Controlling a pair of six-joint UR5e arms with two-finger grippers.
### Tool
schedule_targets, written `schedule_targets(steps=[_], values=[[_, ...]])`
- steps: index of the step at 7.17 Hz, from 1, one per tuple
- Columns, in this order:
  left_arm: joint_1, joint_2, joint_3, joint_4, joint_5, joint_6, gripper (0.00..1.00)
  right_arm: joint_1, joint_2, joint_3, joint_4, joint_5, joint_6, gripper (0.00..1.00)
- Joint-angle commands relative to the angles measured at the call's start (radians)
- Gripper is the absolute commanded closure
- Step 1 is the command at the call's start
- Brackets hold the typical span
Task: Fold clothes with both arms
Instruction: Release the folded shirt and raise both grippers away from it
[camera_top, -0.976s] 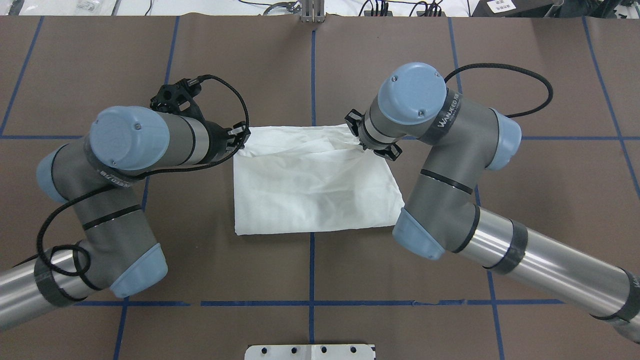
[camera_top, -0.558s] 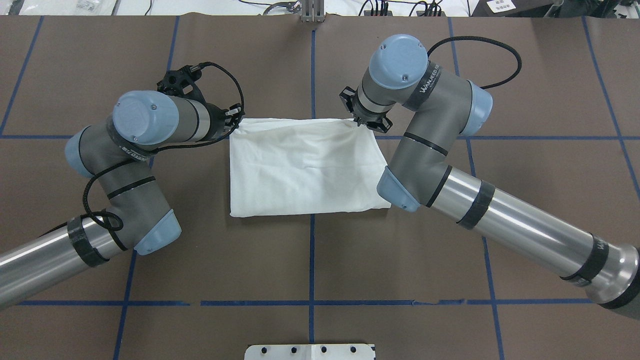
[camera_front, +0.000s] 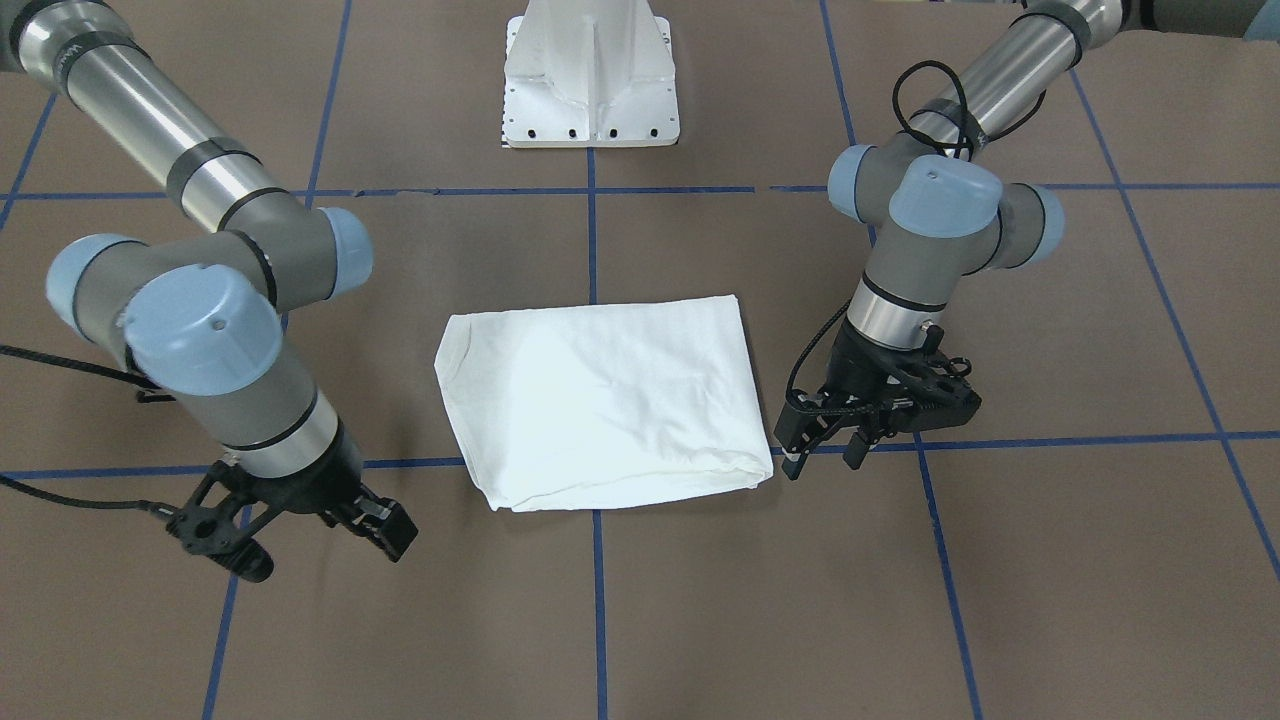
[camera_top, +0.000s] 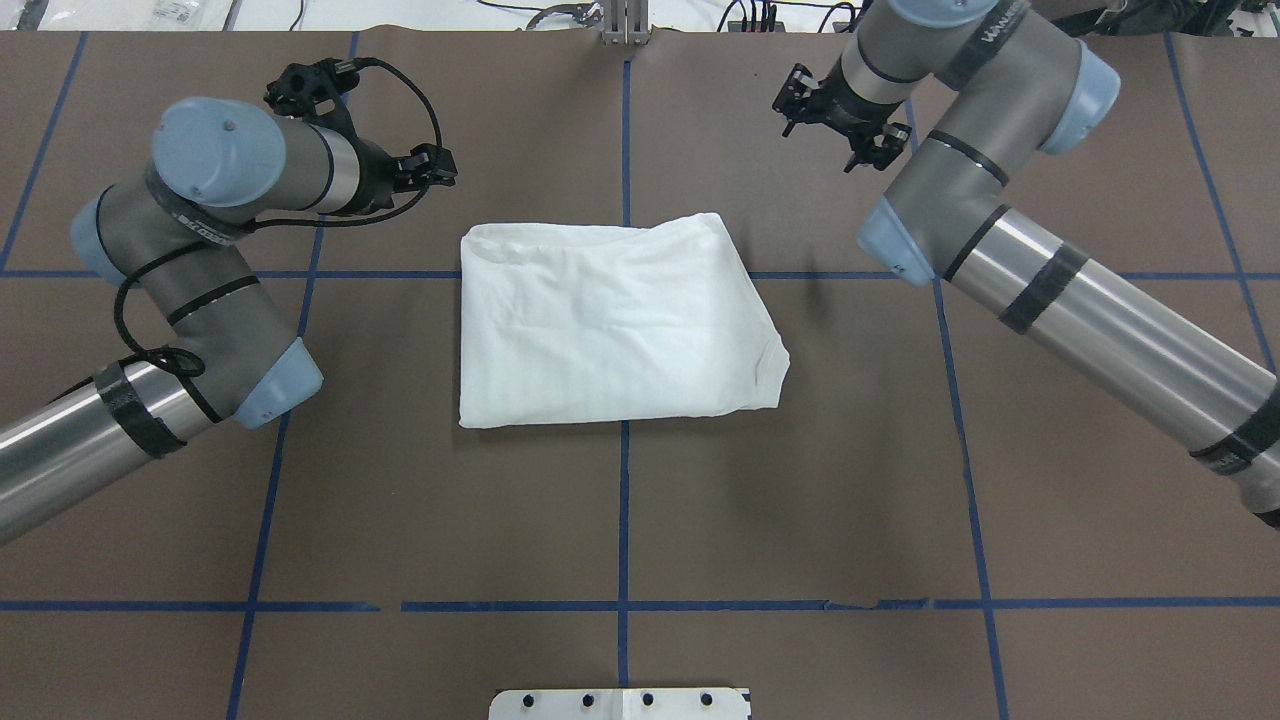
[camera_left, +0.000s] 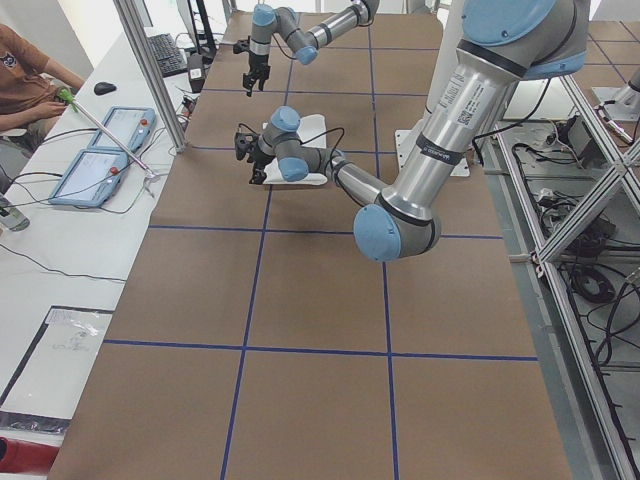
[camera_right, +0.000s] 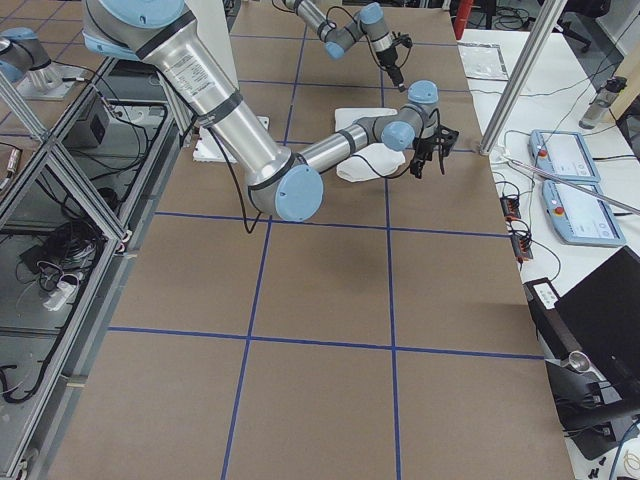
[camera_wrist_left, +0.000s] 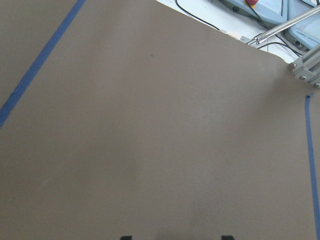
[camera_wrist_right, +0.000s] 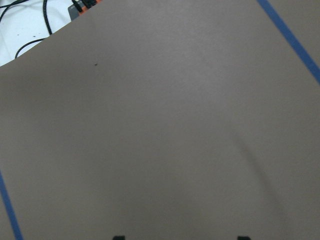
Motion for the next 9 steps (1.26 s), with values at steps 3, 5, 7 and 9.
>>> schedule_targets(steps=[3, 5, 7, 9], values=[[-0.114, 0.332, -0.295, 0.014, -0.22, 0.523, 0.11, 0.223, -0.423, 0.255, -0.013, 0.127, -0.546, 0.0], [-0.247, 0.525, -0.39, 0.025, -0.302, 0.833, 0.01, 0.403, -0.544, 0.263, -0.103, 0.221, -0.956, 0.0], [-0.417, 0.56, -0.391, 0.188, -0.342, 1.138, 0.01, 0.519, -0.658, 0.245, -0.148, 0.223, -1.279, 0.0], [-0.615, 0.567, -0.374, 0.339, -0.444, 1.291, 0.01, 0.594, -0.724, 0.289, -0.201, 0.251, -1.355, 0.0]])
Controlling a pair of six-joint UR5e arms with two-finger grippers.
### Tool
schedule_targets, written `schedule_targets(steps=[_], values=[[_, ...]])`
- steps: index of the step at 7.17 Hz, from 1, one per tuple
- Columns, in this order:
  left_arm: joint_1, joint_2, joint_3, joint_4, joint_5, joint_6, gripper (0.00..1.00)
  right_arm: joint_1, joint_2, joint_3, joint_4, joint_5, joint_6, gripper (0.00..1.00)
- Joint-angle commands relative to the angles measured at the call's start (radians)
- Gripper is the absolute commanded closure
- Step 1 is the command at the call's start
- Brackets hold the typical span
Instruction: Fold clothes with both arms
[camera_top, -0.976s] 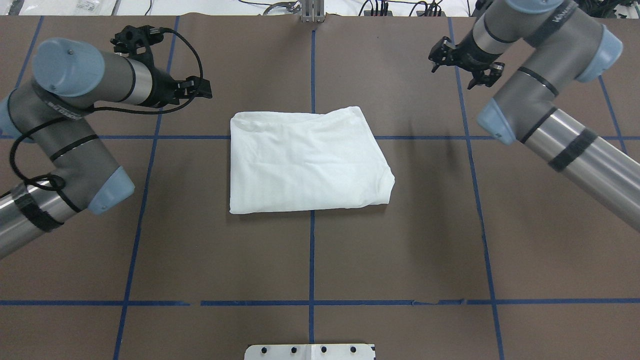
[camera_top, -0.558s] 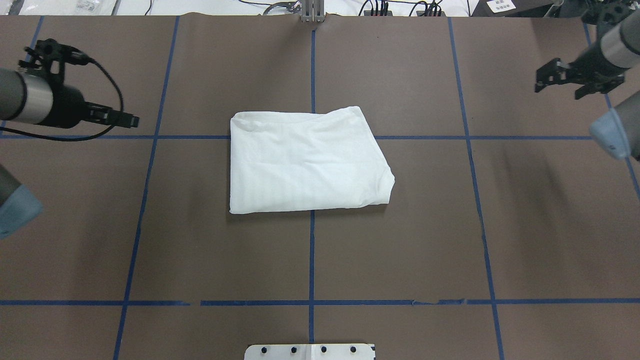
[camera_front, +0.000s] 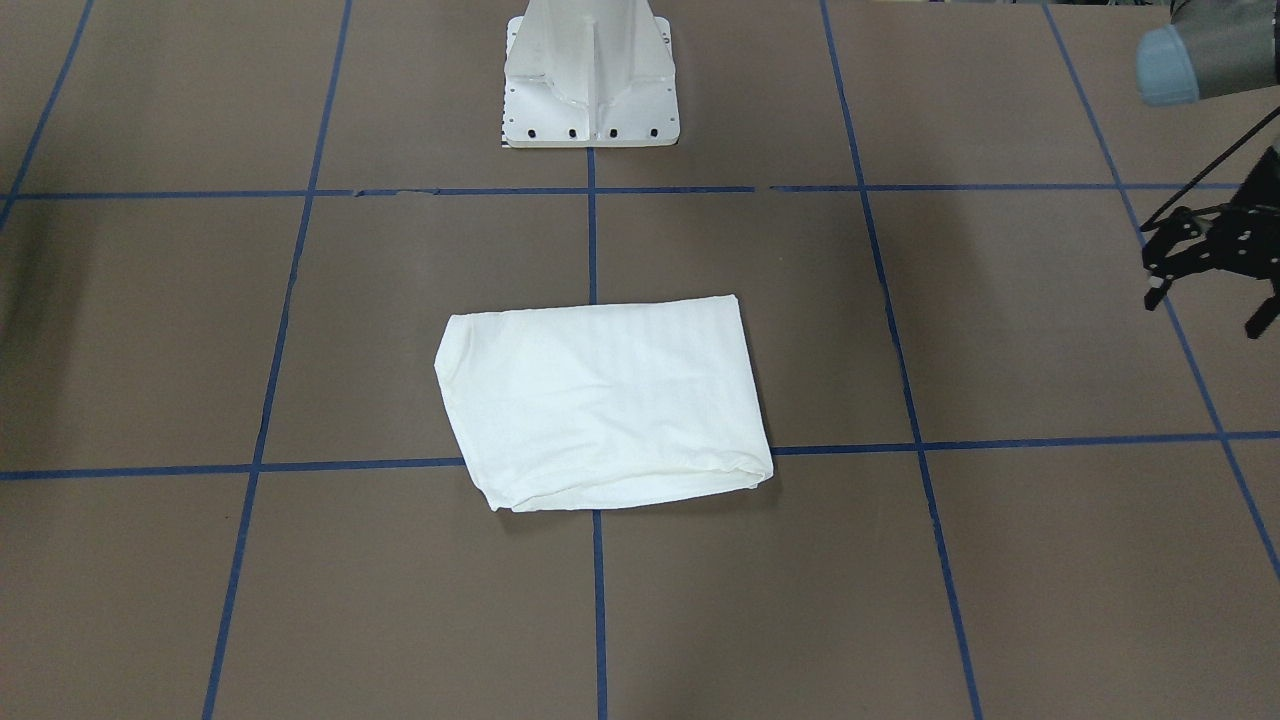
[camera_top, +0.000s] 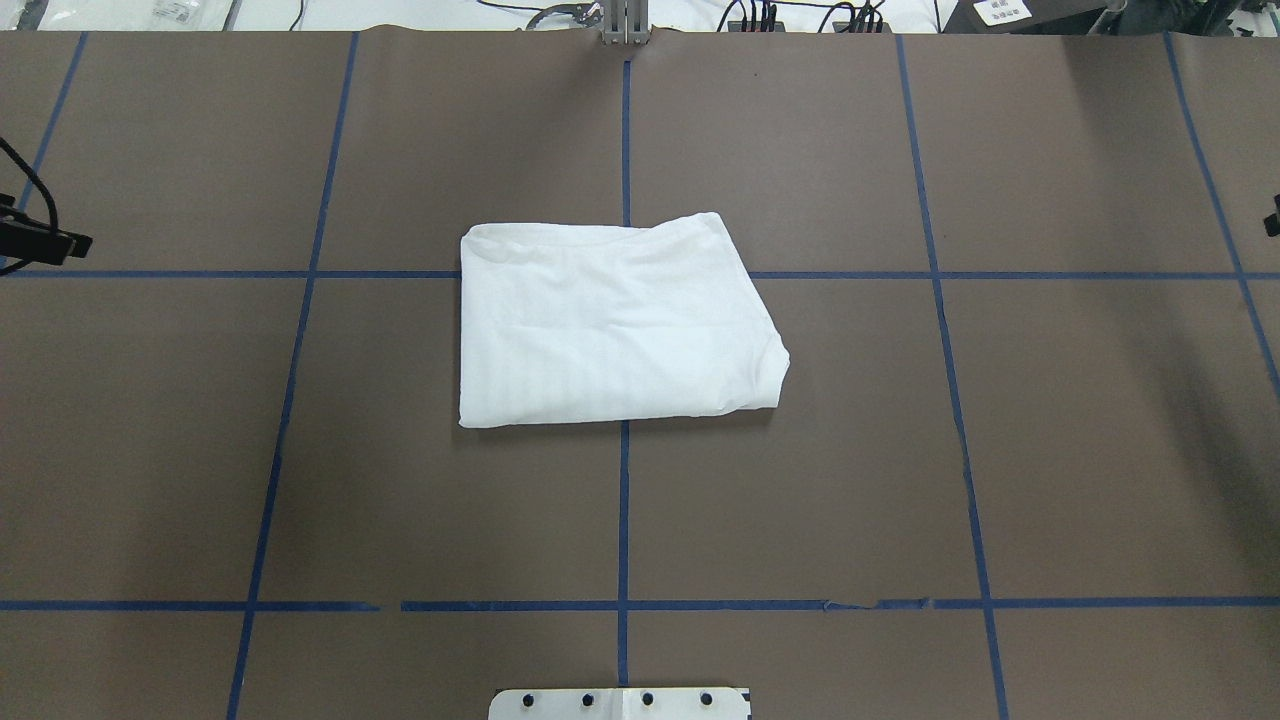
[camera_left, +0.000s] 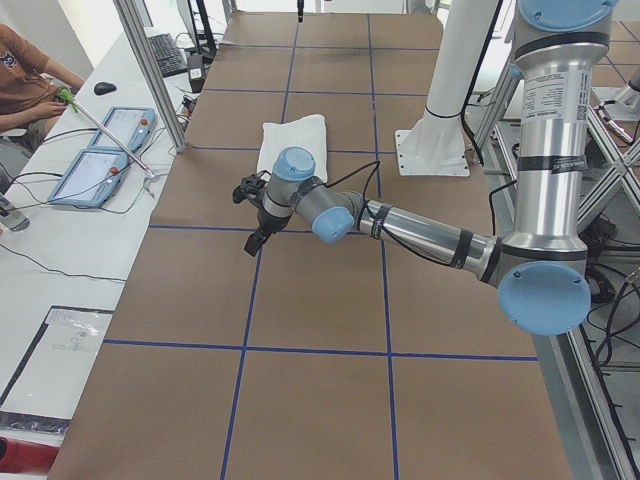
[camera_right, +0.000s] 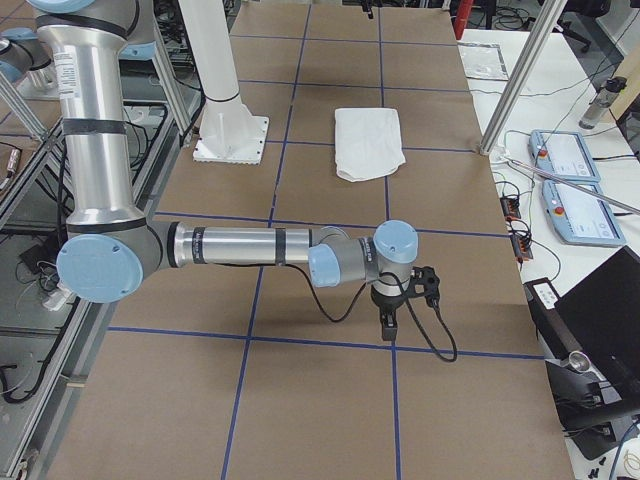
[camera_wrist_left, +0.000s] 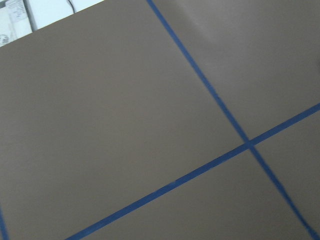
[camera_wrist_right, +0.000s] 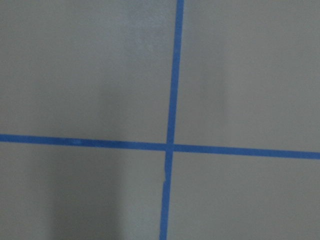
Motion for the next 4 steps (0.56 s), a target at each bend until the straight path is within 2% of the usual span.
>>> schedule_targets(steps=[1, 2, 4], values=[[-0.182, 0.062, 0.045, 0.087, -0.155, 0.147, 0.01, 0.046, -0.057, 0.072, -0.075, 0.032, -0.054, 0.0], [-0.236, 0.058, 0.091, 0.09, -0.176, 0.149, 0.01, 0.046, -0.056, 0.083, -0.092, 0.036, -0.053, 0.0], [-0.241, 0.015, 0.204, 0.089, -0.184, 0.149, 0.01, 0.044, -0.065, 0.088, -0.08, 0.045, -0.04, 0.0]])
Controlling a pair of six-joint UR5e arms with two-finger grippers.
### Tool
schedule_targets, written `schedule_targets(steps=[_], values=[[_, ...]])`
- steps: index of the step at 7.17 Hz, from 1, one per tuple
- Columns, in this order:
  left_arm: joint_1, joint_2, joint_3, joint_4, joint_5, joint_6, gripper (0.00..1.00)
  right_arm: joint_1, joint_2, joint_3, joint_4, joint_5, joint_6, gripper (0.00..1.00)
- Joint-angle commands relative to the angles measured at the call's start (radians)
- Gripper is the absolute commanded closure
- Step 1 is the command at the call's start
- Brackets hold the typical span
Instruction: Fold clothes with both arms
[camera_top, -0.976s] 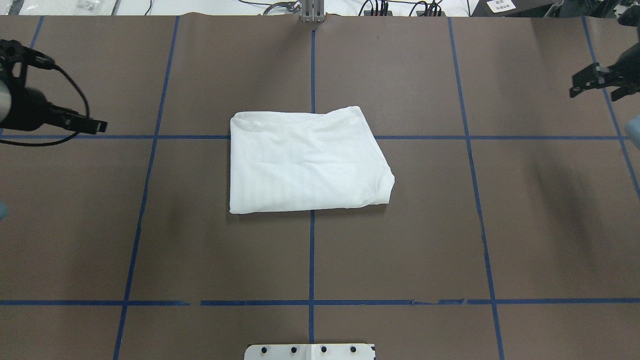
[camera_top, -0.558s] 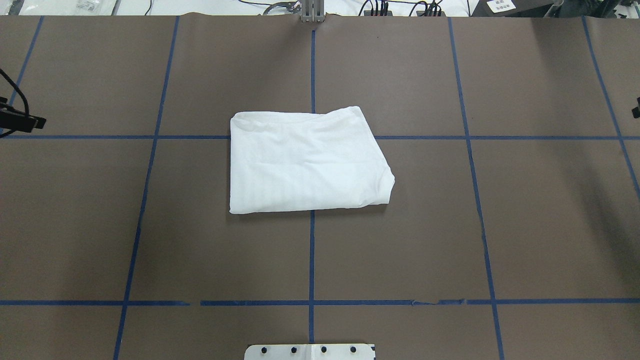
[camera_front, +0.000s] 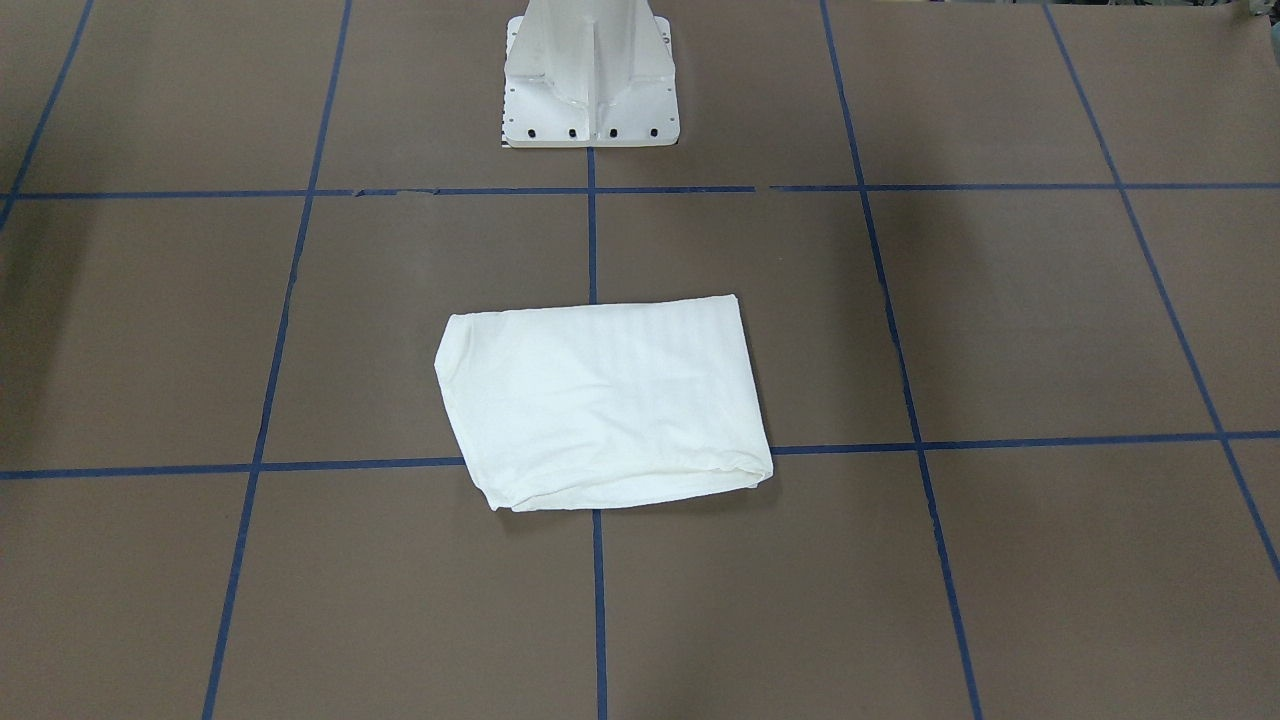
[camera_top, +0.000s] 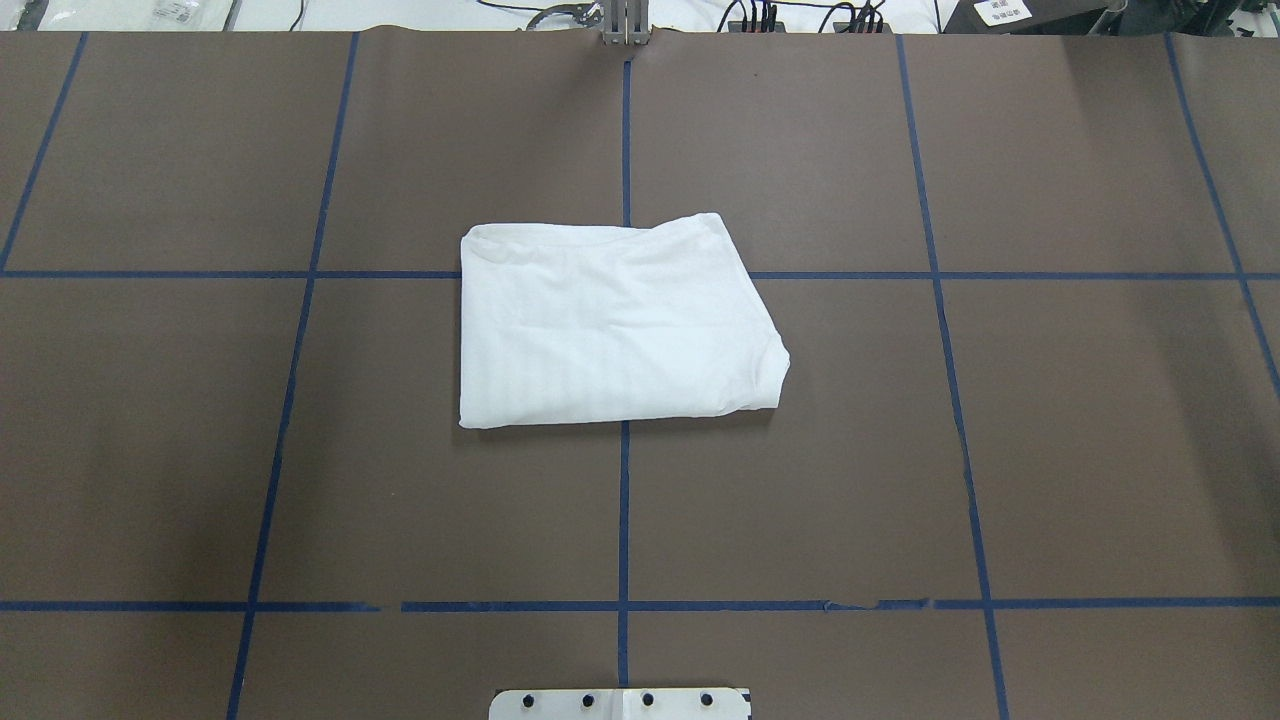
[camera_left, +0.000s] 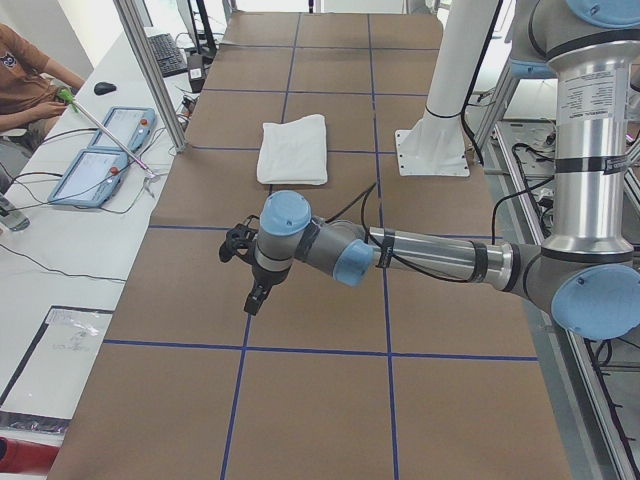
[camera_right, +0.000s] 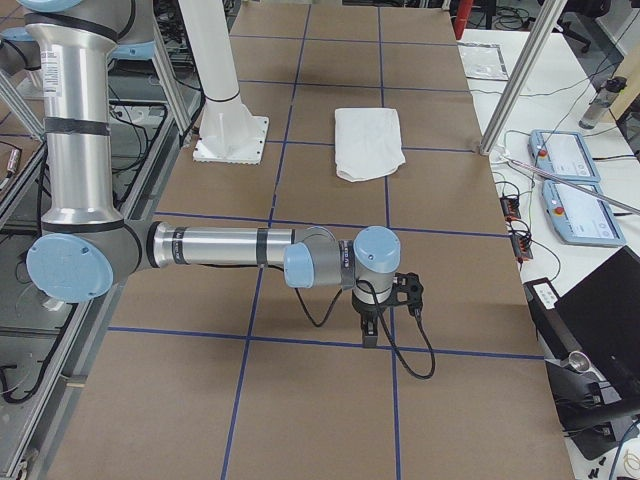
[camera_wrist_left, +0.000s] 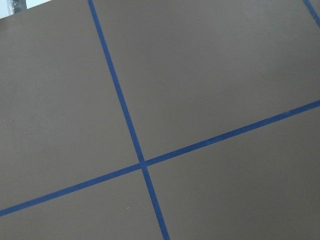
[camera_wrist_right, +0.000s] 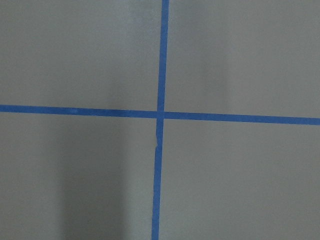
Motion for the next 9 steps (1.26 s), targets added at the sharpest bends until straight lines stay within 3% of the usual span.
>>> schedule_targets(steps=[1, 2, 9], values=[[-0.012, -0.025, 0.089, 0.005, -0.053, 0.003, 0.01, -0.001, -0.012, 0.027, 0.005, 0.004, 0.032, 0.0], [-0.014, -0.025, 0.083, 0.03, -0.069, 0.029, 0.01, -0.001, -0.031, 0.062, -0.003, 0.005, 0.041, 0.0], [-0.015, -0.019, 0.079, 0.034, -0.038, 0.034, 0.01, -0.003, -0.061, 0.069, -0.007, 0.058, 0.039, 0.0]])
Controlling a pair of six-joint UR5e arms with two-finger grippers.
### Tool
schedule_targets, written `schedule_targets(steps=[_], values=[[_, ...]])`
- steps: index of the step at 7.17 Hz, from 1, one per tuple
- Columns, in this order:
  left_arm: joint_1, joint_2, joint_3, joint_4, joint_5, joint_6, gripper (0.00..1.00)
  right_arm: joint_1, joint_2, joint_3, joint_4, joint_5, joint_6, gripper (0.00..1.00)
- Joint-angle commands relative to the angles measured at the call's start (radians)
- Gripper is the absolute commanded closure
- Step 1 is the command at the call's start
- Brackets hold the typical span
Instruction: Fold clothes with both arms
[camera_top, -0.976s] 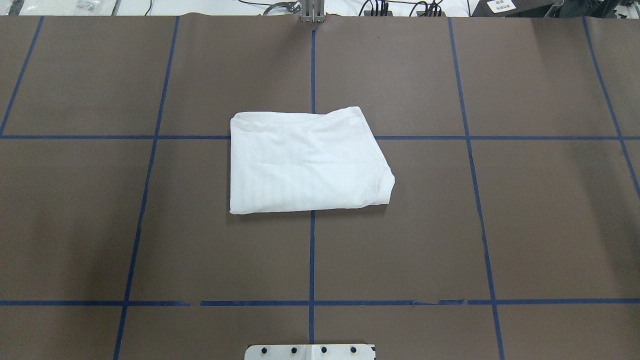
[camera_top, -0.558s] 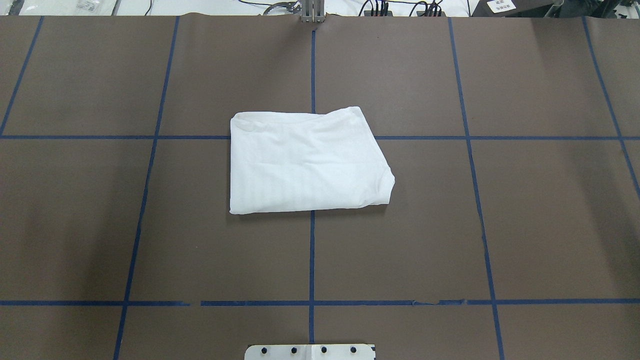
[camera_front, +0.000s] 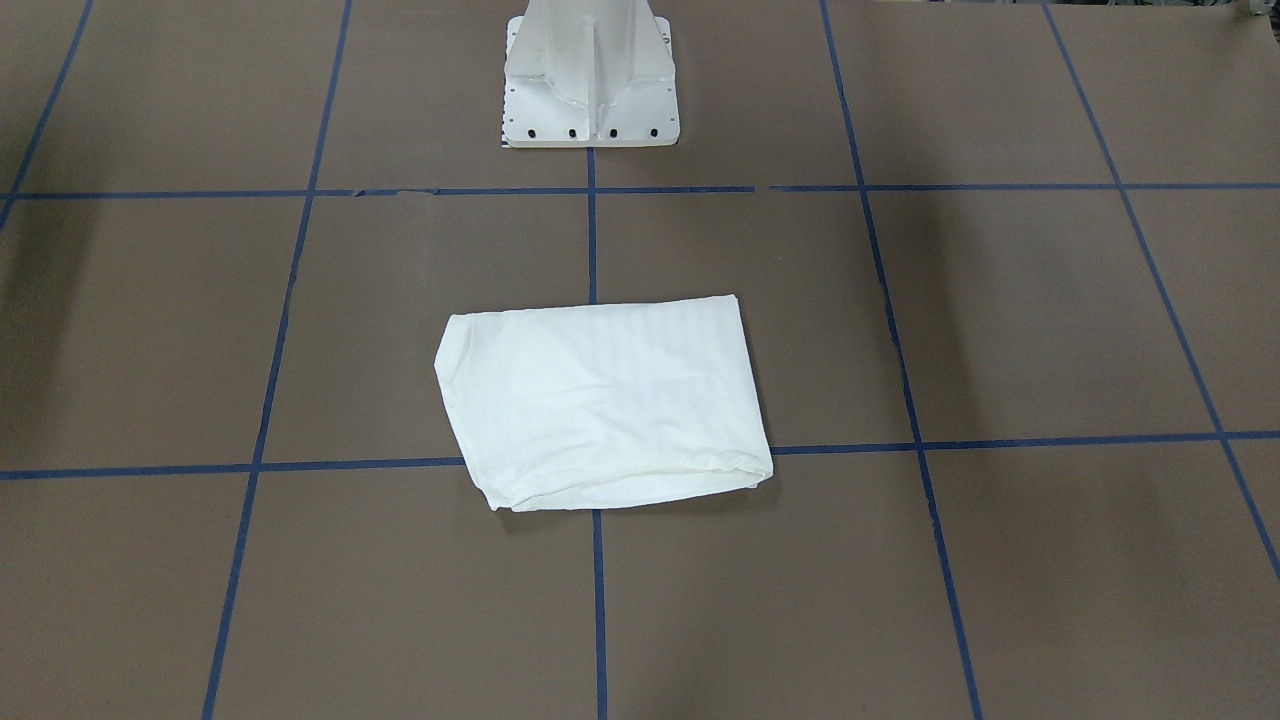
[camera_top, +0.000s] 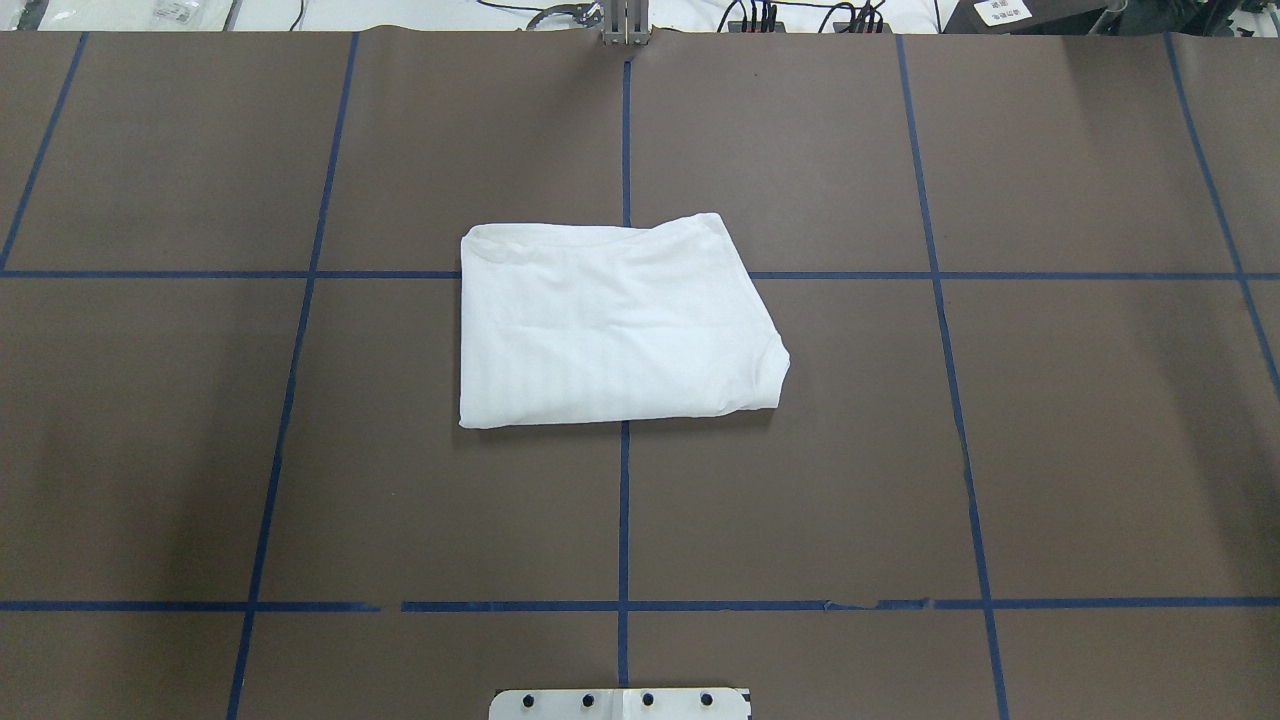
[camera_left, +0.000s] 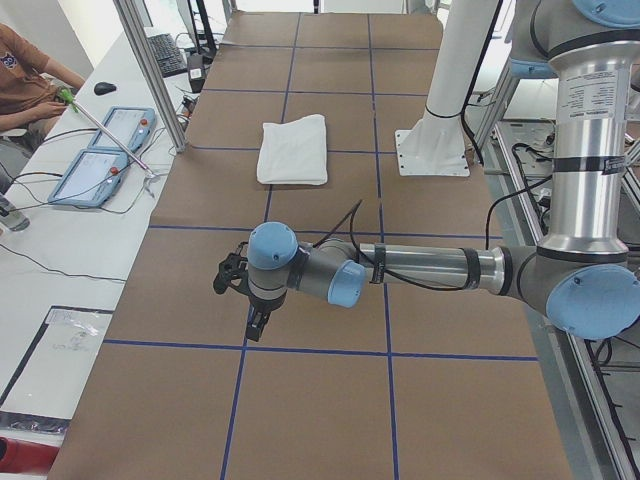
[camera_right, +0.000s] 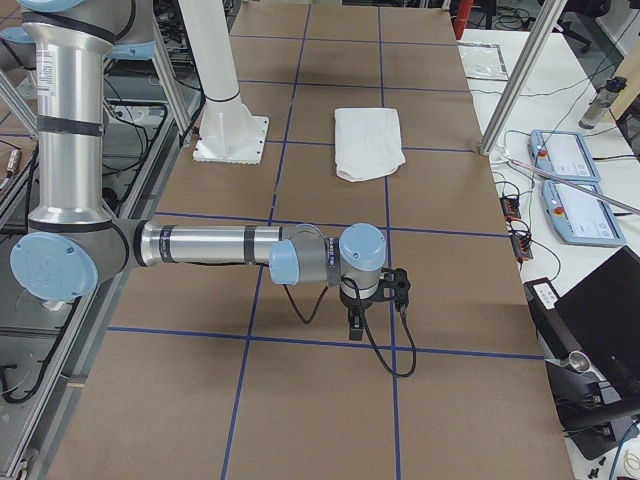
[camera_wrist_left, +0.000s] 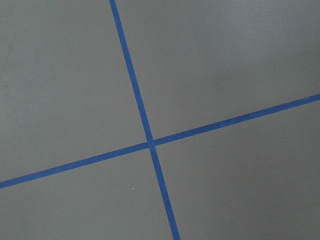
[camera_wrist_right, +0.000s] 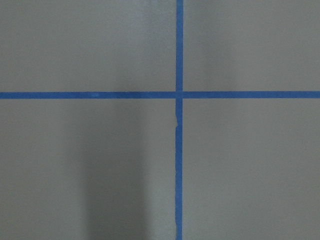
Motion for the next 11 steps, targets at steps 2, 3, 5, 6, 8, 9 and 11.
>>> schedule_targets(steps=[2, 3, 5, 6, 8, 9, 11], values=[[-0.001, 0.004, -0.013, 0.005, -0.006, -0.001, 0.01, -0.004, -0.006, 0.013, 0.002, 0.001, -0.001, 0.0], [-0.001, 0.002, -0.025, 0.002, -0.006, -0.001, 0.01, -0.005, -0.006, 0.018, 0.007, -0.002, -0.016, 0.0], [0.001, 0.011, -0.024, -0.001, -0.004, -0.002, 0.0, -0.019, -0.003, 0.013, 0.007, -0.004, -0.014, 0.0], [0.001, 0.016, -0.022, -0.001, 0.002, -0.001, 0.0, -0.019, 0.003, 0.016, 0.01, 0.001, 0.0, 0.0], [0.004, 0.015, -0.025, 0.005, -0.003, -0.002, 0.01, -0.04, 0.005, 0.01, 0.012, -0.013, -0.01, 0.0], [0.004, 0.016, -0.03, 0.005, 0.002, -0.002, 0.0, -0.045, 0.005, 0.009, 0.013, -0.014, -0.012, 0.0], [0.005, 0.022, -0.047, 0.005, -0.006, -0.002, 0.0, -0.045, 0.002, 0.009, 0.013, -0.017, -0.007, 0.0]])
